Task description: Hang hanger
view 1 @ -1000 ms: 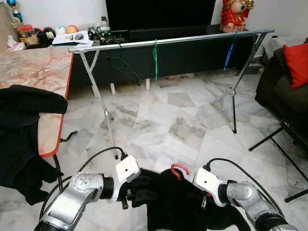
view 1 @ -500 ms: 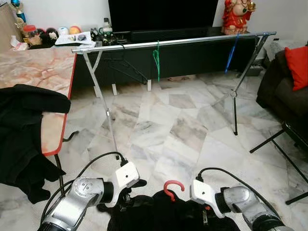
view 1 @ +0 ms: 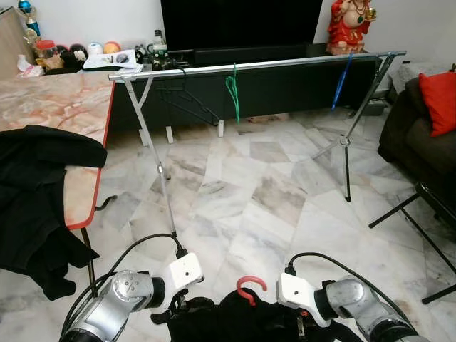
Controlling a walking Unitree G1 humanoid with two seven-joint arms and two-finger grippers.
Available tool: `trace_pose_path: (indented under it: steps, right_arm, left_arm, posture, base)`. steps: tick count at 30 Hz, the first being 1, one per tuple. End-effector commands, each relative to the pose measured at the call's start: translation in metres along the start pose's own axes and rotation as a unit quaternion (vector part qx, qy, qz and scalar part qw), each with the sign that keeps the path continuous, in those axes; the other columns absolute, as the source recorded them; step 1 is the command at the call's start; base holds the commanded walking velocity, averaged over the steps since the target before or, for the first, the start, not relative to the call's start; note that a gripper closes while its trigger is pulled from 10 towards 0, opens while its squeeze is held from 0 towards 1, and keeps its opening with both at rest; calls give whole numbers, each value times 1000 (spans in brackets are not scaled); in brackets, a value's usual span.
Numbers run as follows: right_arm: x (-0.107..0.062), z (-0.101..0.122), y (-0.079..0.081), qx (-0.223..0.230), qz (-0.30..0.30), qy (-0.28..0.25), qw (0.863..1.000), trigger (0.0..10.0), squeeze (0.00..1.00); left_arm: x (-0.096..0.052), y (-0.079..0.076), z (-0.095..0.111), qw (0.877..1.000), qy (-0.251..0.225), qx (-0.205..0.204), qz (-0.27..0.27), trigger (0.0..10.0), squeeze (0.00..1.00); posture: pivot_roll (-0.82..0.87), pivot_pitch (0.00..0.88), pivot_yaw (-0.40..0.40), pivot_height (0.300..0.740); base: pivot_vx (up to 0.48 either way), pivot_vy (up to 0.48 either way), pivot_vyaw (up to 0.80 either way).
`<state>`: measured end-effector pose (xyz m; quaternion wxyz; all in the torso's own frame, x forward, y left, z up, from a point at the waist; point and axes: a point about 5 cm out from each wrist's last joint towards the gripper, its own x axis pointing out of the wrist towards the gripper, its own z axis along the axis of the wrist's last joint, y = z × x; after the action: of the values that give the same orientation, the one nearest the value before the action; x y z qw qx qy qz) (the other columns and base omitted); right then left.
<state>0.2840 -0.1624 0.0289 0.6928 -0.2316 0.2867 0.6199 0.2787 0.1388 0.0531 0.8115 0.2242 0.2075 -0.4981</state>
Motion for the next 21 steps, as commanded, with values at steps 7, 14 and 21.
trace_pose_path:
  steps: [7,14,21]
  right_arm:
    - [-1,15,-5,-12,10,-44,999,10000,0]
    - [-3,10,-2,-14,19,-25,999,10000,0]
    - [-3,8,-1,-14,27,-18,999,10000,0]
  left_arm:
    - [7,3,1,999,-26,10,23,10000,0]
    - [-4,10,-5,999,-13,29,19,10000,0]
    - [-17,36,4,993,-62,-30,93,10000,0]
  posture:
    - [100,55,26,740]
    - [102,58,16,740]
    - [96,62,16,740]
  base:
    - [0,0,0]
    - [0,0,0]
    - [0,0,0]
